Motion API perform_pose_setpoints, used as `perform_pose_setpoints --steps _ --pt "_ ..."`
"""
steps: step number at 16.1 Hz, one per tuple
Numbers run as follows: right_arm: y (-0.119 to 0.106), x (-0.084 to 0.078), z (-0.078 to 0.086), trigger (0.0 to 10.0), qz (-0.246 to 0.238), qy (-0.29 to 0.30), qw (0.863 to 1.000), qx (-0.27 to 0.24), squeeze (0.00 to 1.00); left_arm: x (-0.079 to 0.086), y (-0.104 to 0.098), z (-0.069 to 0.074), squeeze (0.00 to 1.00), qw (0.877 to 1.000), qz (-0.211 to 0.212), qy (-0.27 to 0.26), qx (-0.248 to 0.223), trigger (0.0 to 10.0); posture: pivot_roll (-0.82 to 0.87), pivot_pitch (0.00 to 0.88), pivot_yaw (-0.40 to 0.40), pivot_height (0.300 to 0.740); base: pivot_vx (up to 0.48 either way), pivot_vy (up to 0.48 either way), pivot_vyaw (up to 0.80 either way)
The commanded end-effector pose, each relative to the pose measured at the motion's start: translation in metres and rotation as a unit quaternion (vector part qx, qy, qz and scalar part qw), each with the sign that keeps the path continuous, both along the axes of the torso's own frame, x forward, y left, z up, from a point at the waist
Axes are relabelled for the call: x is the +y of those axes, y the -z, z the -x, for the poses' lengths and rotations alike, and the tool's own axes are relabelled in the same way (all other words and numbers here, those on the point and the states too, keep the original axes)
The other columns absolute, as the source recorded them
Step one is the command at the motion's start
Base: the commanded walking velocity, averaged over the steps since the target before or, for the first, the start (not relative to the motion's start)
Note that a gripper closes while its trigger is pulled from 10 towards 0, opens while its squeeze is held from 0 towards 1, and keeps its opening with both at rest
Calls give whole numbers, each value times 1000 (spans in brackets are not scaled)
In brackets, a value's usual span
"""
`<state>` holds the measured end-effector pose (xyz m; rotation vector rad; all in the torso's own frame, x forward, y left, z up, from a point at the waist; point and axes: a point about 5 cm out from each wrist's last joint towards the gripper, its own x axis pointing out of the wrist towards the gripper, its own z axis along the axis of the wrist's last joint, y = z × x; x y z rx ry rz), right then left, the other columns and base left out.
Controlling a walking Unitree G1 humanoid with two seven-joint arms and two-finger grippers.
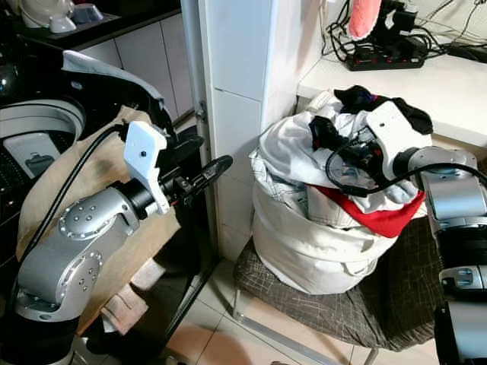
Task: Clothes washing
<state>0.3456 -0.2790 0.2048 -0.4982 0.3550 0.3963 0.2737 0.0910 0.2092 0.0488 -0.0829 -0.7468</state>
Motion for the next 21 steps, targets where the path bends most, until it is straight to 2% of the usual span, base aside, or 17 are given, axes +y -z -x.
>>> perform_pose_setpoints --steps 1,5,7,9,10,11,12,13,15,16,17,19,20,21 --pt "1 -8 2 0 1 15 1000 5 0 -1 -3 2 0 1000 -1 8 -5 10000 -73 0 18 740 0 0 0" --pt "-7 -7 2 0 -11 12 1000 -8 0 -1 -3 0 0 1000 7 -2 -5 10000 -73 0 18 740 0 0 0" --pt "-24 -7 6 0 -29 10 999 -37 0 2 -5 -6 0 999 -13 -43 -23 10000 -67 0 15 740 0 0 0" --pt "-50 -3 9 0 -62 -3 994 -89 0 2 -11 -13 0 998 5 -57 -28 10000 -68 0 18 740 0 0 0" --pt "-61 3 10 0 -73 -17 990 -119 0 1 -15 -16 749 998 31 -54 -23 10000 -74 0 26 740 0 0 0" --pt "-81 20 15 0 -88 -56 979 -175 0 -3 -28 -19 1000 995 91 -42 -20 10000 -77 0 31 740 0 0 0" --pt "-85 38 20 0 -109 -91 970 -197 0 -6 -37 -23 1000 992 119 -41 -23 10000 -80 0 36 740 0 0 0" --pt "-73 43 22 0 -102 -93 974 -179 0 -10 -40 -24 1000 991 126 -35 -26 10000 -85 0 42 740 0 0 0" --pt "-49 36 22 0 -61 -57 985 -152 0 -12 -37 -21 1000 992 122 -21 -20 10000 -89 0 48 740 0 0 0" --pt "-45 33 21 1922 -44 -37 987 -148 0 -13 -35 -20 1000 994 111 -14 -17 10000 -89 0 49 740 0 0 0" --pt "-42 27 21 10000 -39 -7 991 -129 1000 -13 -29 -17 1000 997 81 2 -15 10000 -90 0 49 740 0 0 0" --pt "-39 14 24 10000 -38 22 995 -88 1000 -8 -15 -12 1000 1000 20 20 -12 10000 -94 0 50 740 0 0 0" --pt "-39 9 24 10000 -31 33 995 -84 1000 -5 -11 -11 471 1000 10 19 -8 10000 -96 0 50 740 0 0 0" --pt "-40 0 23 10000 -27 45 996 -73 1000 0 -8 -10 0 1000 6 16 -1 10000 -96 0 50 740 0 0 0"
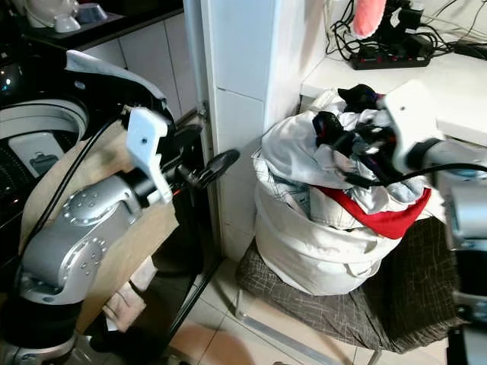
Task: Clothes washing
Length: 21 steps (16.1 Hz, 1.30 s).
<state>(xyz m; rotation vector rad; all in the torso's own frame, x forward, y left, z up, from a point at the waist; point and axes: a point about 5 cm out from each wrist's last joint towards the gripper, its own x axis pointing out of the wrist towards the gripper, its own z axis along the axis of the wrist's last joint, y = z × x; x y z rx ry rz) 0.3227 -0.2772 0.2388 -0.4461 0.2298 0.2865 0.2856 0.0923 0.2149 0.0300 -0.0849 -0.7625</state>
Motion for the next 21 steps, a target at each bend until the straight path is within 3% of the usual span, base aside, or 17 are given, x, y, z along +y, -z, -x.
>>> perform_pose_setpoints --steps 1,4,9,11,16,17,19,20,21 --pt "-6 -3 -2 10000 3 3 1000 1 1000 -1 -3 1 0 1000 -5 8 -6 10000 -94 0 48 740 0 0 0" --pt "-10 -7 -6 10000 9 6 1000 9 1000 -3 -5 3 0 1000 -2 14 -8 10000 -92 0 45 740 0 0 0" --pt "-9 0 -10 10000 -37 -36 998 36 1000 -9 -1 12 0 998 -3 56 9 10000 -81 0 39 740 0 0 0" --pt "-5 -6 -12 10000 -13 -21 999 47 1000 -11 2 19 0 996 -9 83 18 10000 -78 0 35 740 0 0 0" --pt "5 -9 -15 10000 -29 -17 996 81 1000 -10 2 20 0 996 -13 82 19 10000 -75 0 36 740 0 0 0" --pt "16 -11 -17 10000 -32 -21 994 99 0 -10 2 20 0 996 -16 84 19 10000 -76 0 39 740 0 0 0" --pt "25 -12 -18 10000 -34 -28 993 109 0 -10 1 20 0 996 -16 85 19 10000 -74 0 35 740 0 0 0" --pt "27 -14 -19 4980 -33 -21 993 108 0 -10 1 20 0 996 -16 85 19 10000 -74 0 35 740 0 0 0" --pt "27 -15 -20 3922 -33 -15 994 106 0 -10 1 20 0 996 -16 84 18 10000 -73 0 34 740 0 0 0"
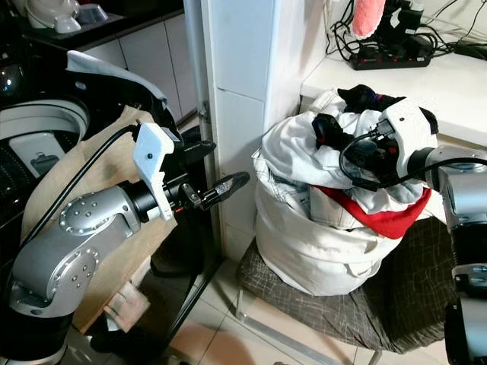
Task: Clothes washing
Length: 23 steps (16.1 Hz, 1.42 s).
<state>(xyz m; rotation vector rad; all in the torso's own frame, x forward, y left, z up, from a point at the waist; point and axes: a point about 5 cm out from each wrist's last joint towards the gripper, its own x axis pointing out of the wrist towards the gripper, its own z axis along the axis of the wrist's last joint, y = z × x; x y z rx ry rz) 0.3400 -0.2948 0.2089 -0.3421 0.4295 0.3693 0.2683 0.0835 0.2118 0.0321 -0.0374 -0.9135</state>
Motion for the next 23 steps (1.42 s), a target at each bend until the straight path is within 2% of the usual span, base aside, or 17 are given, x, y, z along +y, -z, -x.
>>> perform_pose_setpoints --steps 1,8,15,17,18,20,23 --pt "-3 2 -3 0 5 -3 1000 -7 0 -1 -2 3 0 1000 -3 8 -3 10000 -72 0 33 740 0 0 0" --pt "-18 0 -6 0 6 -8 999 -39 0 -1 -2 2 0 1000 -6 4 -5 10000 -73 0 31 740 0 0 0" --pt "-19 0 -2 0 -1 -13 999 -49 0 0 -2 1 0 1000 -9 -5 -11 10000 -73 0 32 740 0 0 0" --pt "-28 -1 1 0 10 -11 997 -74 0 1 -4 -1 0 1000 -2 -19 -16 10000 -68 0 26 740 0 0 0" --pt "-46 6 4 0 4 -24 992 -120 0 2 -7 -3 0 999 6 -32 -21 10000 -67 0 24 740 0 0 0" --pt "-63 19 11 0 -13 -49 984 -171 0 2 -10 -7 0 998 18 -48 -28 10000 -75 0 33 740 0 0 0" --pt "-54 32 20 0 -16 -43 983 -177 0 -3 -13 -10 0 999 25 -38 -28 10000 -93 0 58 740 0 0 0"
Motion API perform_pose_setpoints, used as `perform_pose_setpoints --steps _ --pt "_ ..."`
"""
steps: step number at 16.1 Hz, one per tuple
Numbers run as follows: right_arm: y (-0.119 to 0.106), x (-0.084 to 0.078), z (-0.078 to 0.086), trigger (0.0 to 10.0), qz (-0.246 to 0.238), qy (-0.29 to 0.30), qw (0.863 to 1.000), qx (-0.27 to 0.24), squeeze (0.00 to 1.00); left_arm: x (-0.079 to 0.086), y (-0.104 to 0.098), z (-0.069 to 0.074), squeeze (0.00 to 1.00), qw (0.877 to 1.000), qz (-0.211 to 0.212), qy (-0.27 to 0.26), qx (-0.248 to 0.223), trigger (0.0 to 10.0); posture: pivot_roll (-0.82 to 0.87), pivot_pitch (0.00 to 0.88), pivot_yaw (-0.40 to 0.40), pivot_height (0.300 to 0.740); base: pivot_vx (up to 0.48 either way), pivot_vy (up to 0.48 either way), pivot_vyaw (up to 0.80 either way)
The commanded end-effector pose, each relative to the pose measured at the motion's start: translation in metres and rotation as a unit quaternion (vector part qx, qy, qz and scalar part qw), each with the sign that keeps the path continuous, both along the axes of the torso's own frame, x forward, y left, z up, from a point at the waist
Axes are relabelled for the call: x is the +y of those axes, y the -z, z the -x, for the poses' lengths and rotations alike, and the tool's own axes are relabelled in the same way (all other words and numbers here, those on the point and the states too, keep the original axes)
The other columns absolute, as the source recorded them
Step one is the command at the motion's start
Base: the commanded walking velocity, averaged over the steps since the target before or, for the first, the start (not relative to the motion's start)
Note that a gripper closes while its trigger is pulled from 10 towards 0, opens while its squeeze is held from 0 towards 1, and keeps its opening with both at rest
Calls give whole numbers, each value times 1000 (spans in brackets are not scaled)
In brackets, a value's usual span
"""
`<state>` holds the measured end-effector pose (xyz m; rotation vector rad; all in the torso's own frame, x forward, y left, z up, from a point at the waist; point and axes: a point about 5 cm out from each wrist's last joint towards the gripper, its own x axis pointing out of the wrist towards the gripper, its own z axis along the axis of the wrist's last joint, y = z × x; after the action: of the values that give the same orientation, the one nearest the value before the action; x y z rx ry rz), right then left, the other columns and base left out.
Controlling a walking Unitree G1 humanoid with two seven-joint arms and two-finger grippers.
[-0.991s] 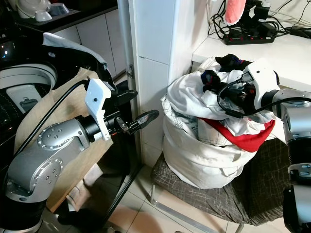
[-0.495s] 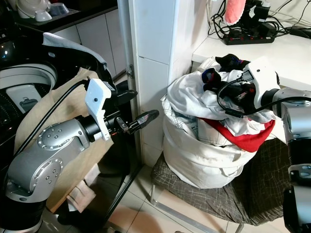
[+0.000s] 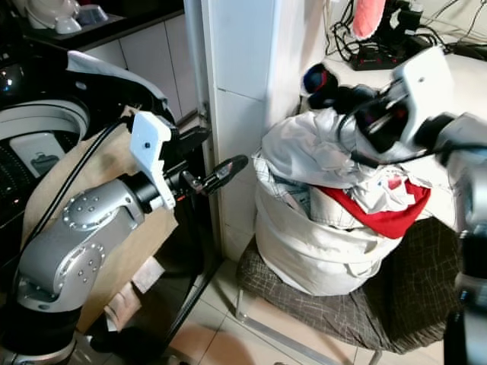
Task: Clothes washing
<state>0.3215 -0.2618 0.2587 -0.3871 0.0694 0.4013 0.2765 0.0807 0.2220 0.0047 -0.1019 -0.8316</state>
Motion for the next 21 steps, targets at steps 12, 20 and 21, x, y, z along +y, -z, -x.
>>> perform_pose_setpoints --steps 12,20,21 --pt "-15 76 33 0 -222 -199 950 -94 0 -18 -52 -16 1000 954 292 45 52 10000 -87 0 52 740 0 0 0" --pt "-24 94 39 0 -232 -243 937 -98 0 -15 -46 -29 0 961 267 -26 66 10000 -86 0 45 740 0 0 0" --pt "-25 95 39 0 -231 -246 936 -98 0 -15 -45 -29 0 966 251 -27 57 10000 -85 0 46 740 0 0 0"
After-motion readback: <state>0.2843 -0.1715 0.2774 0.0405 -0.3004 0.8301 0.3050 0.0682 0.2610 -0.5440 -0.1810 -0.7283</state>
